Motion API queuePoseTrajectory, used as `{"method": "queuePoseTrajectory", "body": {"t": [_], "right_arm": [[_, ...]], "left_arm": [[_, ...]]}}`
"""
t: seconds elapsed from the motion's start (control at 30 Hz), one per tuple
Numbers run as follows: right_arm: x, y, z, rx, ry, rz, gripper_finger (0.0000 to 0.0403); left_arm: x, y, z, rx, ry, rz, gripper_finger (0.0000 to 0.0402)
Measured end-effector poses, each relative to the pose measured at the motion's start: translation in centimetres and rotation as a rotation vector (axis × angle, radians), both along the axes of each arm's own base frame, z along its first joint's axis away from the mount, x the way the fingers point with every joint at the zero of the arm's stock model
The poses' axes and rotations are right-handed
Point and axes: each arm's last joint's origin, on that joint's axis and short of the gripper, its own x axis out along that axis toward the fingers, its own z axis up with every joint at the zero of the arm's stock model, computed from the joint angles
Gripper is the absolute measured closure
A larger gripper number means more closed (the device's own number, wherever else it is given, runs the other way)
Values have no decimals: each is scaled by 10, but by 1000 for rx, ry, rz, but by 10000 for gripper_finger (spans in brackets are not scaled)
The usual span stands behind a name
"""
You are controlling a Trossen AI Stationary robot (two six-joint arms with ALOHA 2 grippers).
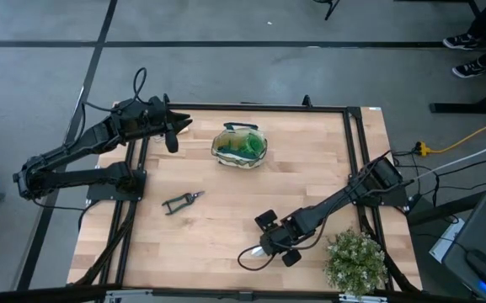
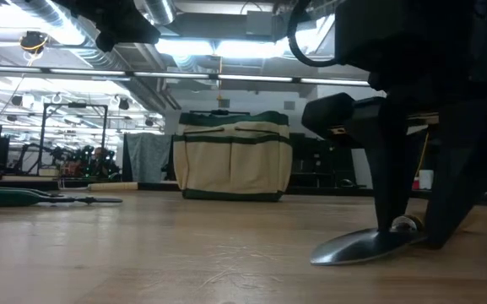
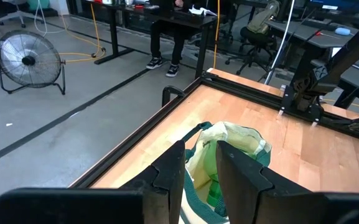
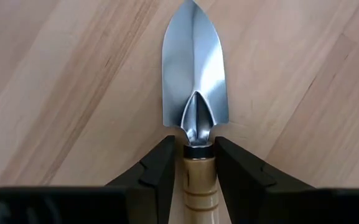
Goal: Pick & Place Garden tools in Gardening bag
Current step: Put the brown trowel into the gardening bag
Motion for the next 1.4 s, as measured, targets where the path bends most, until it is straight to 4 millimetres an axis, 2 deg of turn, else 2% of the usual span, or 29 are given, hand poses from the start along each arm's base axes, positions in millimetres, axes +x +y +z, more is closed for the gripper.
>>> {"method": "queuePoseTrajectory", "body": {"t": [0.4,0.8,1.4], "right_arm": [[0,0,-1,24,14,-78,327],[0,4,-1,121,46,-210,332],[-15,30,-1,173,69,-213,333]], "left_arm": [[0,0,0,0,0,0,315],[0,0,0,0,0,0,315],[0,0,0,0,0,0,315]]}}
